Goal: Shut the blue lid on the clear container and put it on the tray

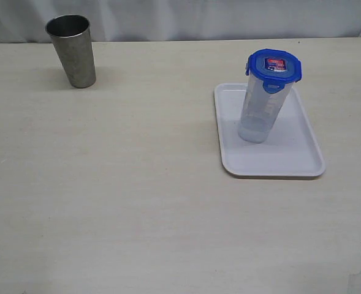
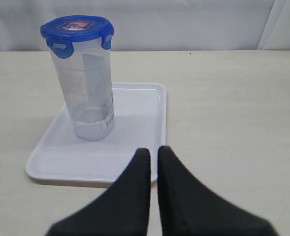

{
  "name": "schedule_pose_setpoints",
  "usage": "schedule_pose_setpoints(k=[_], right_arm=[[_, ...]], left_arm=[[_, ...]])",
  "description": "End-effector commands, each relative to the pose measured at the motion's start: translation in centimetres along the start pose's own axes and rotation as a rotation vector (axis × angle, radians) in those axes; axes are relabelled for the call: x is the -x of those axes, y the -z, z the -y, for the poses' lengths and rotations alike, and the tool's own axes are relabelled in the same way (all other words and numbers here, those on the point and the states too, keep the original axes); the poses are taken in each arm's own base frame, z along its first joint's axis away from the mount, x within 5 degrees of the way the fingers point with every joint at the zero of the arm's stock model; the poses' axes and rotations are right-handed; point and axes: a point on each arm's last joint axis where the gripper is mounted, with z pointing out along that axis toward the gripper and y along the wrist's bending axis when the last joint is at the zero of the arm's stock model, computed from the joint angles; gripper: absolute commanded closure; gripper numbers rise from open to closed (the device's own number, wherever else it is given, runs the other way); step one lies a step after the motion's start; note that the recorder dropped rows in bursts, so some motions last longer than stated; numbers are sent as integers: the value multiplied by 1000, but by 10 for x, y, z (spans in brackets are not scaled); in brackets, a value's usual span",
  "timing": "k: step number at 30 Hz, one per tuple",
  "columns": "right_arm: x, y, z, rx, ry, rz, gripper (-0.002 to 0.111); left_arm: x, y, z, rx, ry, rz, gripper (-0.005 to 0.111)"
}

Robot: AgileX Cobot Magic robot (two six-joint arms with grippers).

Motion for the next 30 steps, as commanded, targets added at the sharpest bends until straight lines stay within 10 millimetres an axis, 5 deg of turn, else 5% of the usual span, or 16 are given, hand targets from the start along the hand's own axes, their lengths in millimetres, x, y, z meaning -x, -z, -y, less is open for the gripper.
schedule_pose_setpoints(k=[1,30], right_arm=[[0,0,0,-7,2,13,103],[0,0,0,-7,2,13,103]], left_arm=[[-1,0,0,-6,-5,4,2],[-1,0,0,-6,-115,4,2]])
